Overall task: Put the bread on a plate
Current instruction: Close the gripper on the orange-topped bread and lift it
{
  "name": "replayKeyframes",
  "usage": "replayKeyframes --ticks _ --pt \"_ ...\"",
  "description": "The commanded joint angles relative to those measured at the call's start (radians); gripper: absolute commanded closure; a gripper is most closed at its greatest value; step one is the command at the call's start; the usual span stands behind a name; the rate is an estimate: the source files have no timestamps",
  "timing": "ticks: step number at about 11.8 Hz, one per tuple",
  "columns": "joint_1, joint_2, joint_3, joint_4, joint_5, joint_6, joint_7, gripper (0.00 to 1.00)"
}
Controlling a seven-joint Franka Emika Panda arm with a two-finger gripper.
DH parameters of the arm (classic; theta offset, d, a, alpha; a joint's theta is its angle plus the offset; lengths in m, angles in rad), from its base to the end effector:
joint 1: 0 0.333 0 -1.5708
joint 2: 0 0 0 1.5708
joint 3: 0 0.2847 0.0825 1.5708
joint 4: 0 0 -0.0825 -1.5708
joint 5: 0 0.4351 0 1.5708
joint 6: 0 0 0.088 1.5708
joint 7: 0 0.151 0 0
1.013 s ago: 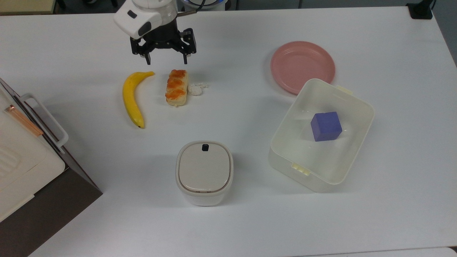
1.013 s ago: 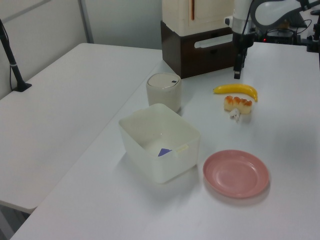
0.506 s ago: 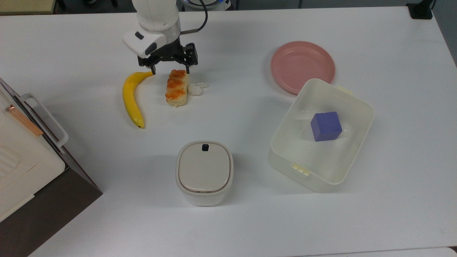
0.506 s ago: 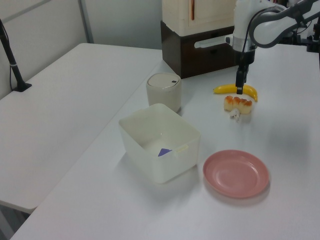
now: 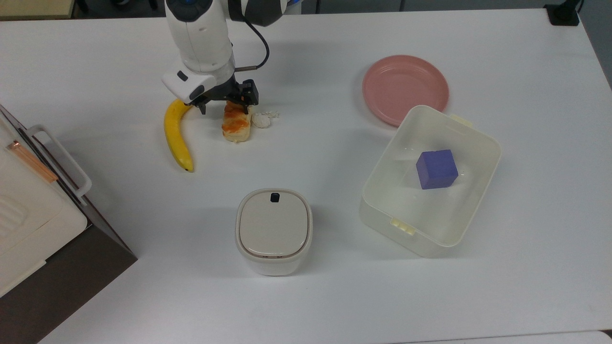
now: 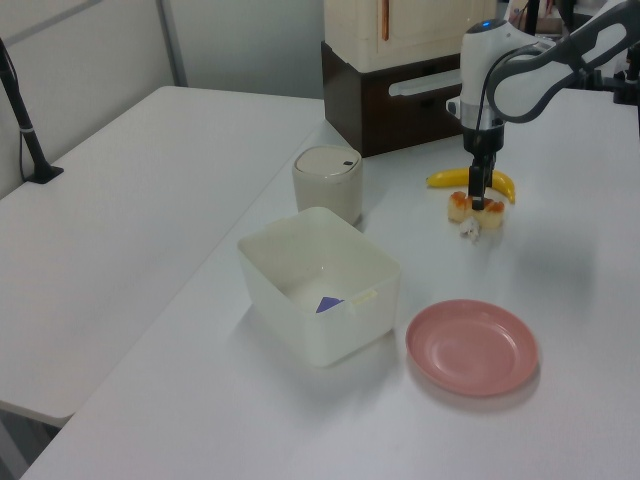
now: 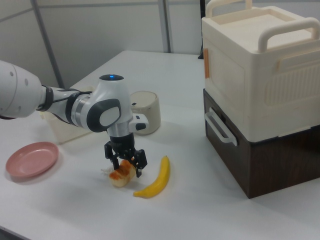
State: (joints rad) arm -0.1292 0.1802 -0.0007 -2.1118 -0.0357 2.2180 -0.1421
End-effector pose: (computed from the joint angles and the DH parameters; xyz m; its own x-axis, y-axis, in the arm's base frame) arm 0.5848 -0.0788 0.2159 0.9964 0.0341 -0.0773 0.0354 -0.9992 0.0161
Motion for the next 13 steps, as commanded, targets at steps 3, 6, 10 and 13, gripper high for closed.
replayKeyframes --ticks 3,6,10,13 --pt "0.014 -0.005 -0.002 -0.027 0.019 0.025 -0.008 0.00" --pt "0.017 0.004 -0.001 -0.025 0.020 0.017 -0.002 0.15" --pt "0.028 0.021 0.004 -0.022 0.020 0.015 0.007 0.56" --pt "0.030 0.027 0.004 -0.019 0.022 0.014 0.009 0.57"
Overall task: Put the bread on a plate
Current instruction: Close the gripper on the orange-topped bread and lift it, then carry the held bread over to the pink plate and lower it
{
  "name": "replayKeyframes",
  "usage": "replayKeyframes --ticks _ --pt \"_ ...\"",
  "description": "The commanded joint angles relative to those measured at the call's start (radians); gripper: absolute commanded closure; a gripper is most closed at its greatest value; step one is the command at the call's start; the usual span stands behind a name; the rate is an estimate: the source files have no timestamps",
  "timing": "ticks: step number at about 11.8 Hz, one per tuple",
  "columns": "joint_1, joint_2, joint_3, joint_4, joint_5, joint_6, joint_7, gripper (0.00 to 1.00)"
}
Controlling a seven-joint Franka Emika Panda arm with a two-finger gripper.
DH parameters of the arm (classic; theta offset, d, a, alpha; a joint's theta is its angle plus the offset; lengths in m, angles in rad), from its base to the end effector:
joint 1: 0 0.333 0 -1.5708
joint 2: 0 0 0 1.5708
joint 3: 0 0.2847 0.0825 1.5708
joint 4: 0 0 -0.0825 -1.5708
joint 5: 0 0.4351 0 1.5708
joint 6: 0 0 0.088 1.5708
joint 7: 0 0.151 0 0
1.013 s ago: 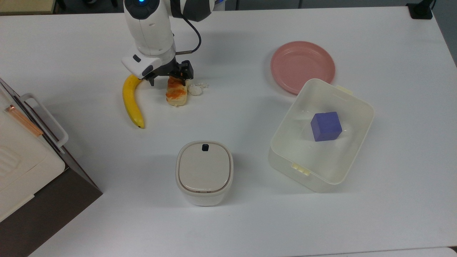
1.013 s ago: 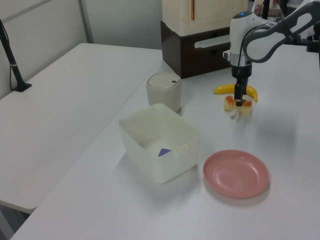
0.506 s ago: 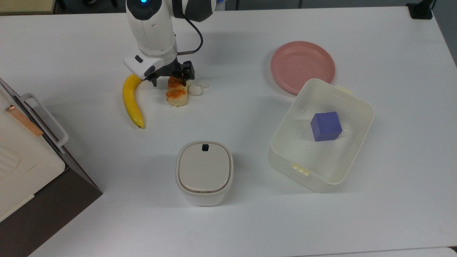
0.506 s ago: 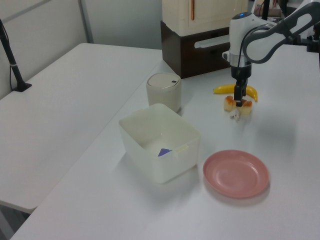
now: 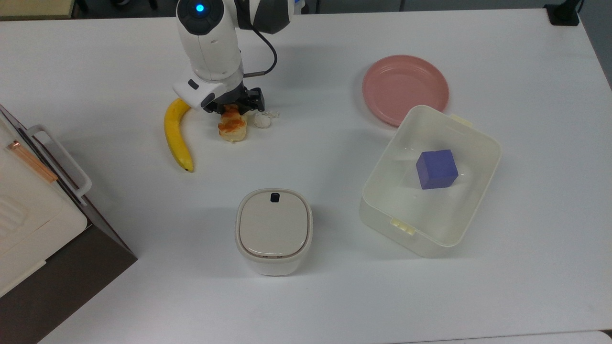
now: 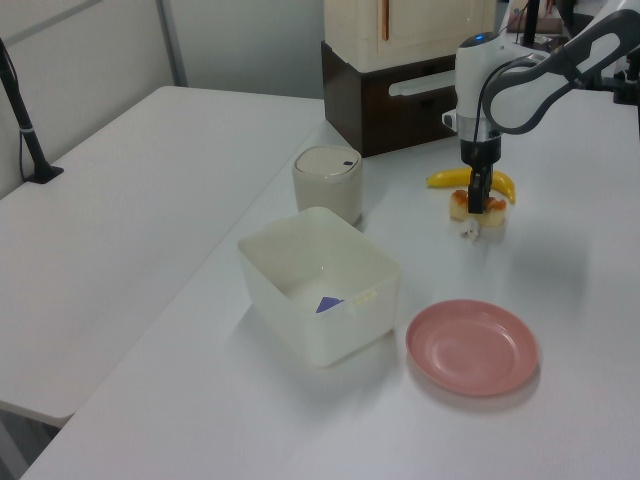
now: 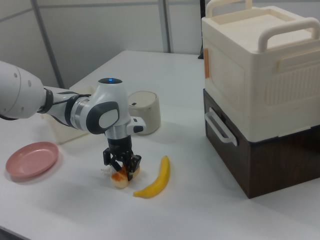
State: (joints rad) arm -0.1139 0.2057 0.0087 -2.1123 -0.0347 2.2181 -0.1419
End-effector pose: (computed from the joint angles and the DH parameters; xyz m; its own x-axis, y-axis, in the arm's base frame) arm 0.5832 -0.0638 0.2007 0.9931 0.0581 -0.1023 0.0594 -0.9982 0.0093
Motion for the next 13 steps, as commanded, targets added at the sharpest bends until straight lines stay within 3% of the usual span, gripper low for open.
replayKeyframes --ticks 1,5,11,13 --pt "0.016 -0.006 -0.004 -0.015 0.022 0.014 0.010 0.58" --pt "0.019 -0.012 -0.004 -0.002 0.022 0.002 0.011 0.61" --pt "0.068 -0.077 0.001 0.145 0.093 -0.178 0.008 0.61" --pt "0.077 -0.074 0.001 0.156 0.095 -0.195 0.008 0.63"
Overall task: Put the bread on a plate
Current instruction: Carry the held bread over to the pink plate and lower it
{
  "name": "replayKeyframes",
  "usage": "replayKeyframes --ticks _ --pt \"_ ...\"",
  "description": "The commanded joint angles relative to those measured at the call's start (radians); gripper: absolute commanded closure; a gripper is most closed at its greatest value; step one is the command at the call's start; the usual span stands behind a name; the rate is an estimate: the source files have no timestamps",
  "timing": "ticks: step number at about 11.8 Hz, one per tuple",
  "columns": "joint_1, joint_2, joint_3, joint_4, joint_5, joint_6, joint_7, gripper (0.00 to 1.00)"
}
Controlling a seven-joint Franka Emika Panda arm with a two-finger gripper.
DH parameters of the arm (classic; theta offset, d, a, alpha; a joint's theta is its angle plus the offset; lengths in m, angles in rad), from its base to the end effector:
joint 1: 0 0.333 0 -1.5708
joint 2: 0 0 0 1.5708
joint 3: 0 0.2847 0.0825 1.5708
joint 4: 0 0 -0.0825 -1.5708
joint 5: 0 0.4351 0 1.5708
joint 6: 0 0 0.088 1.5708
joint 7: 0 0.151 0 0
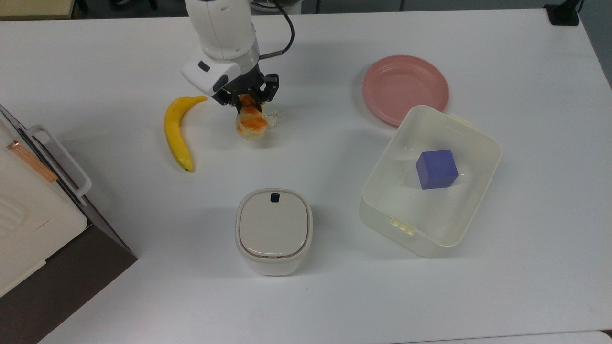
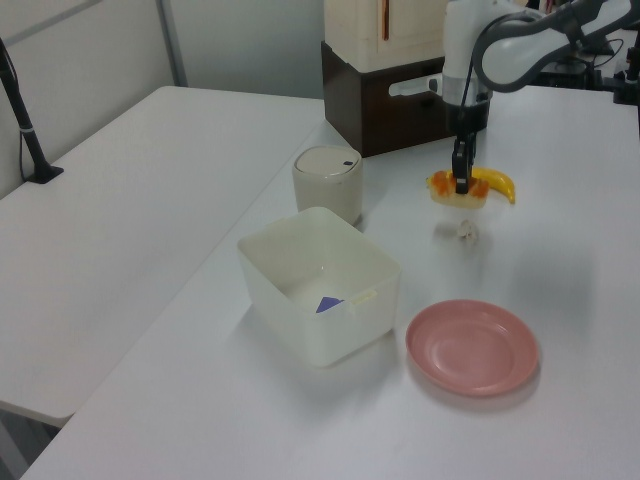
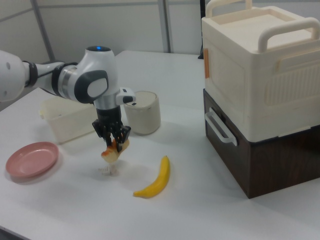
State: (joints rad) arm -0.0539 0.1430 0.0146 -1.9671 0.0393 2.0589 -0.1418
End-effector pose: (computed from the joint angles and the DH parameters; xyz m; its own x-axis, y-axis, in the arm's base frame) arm 0.6178 -0.0207 0.2952 0.9954 0.0839 -0.0459 0.0819 -0.9957 -0.0427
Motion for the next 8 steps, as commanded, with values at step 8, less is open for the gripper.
replayKeyframes --ticks 8 --pt "0.178 -0.019 0.028 0.023 0.062 -0.045 0.013 0.60"
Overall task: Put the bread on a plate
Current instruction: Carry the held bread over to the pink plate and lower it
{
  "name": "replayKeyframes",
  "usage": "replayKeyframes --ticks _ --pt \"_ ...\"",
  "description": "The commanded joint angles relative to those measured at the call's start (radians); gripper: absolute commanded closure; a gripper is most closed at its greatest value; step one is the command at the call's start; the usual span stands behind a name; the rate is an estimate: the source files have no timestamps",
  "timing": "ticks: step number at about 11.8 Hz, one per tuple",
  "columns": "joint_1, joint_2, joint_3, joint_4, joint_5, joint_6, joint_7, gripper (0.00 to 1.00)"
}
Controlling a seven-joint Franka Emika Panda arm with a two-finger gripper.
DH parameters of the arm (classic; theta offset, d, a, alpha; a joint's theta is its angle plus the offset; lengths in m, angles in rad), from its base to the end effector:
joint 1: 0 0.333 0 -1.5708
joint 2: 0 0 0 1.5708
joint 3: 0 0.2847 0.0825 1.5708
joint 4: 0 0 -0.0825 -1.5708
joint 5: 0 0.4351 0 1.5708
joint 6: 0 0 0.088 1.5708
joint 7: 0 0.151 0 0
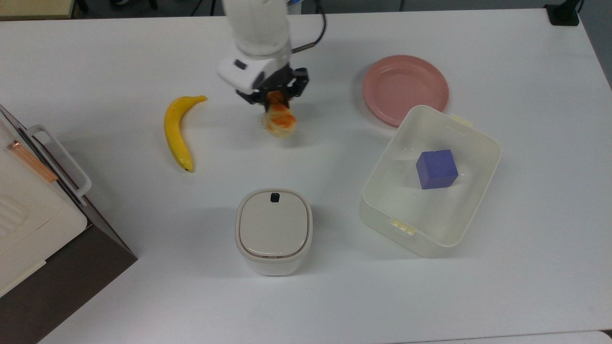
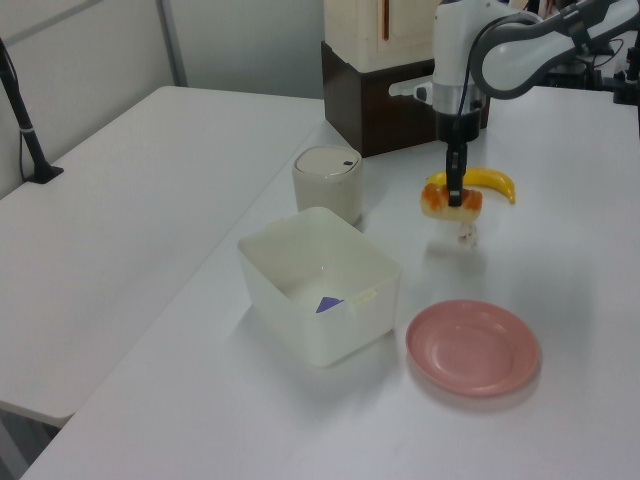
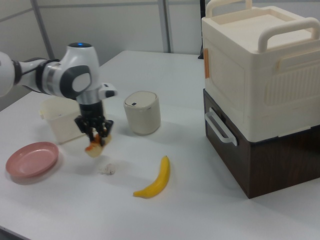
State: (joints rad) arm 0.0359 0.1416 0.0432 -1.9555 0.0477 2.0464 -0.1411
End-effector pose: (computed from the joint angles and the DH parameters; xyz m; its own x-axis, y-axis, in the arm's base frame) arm 0.6175 0.0534 0.3009 0.9795 0.1967 -0.0440 0.1943 -0.9795 -0.0540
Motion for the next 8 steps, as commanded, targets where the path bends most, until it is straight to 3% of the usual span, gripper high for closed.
replayKeyframes --ticks 1,4,8 --pt "0.113 -0.017 0.010 0.027 0.057 -0.050 0.020 0.60" --pt "0.145 -0.013 0.058 0.069 0.058 -0.095 0.061 0.58" --pt "0.145 -0.008 0.193 0.067 0.058 -0.124 0.127 0.58"
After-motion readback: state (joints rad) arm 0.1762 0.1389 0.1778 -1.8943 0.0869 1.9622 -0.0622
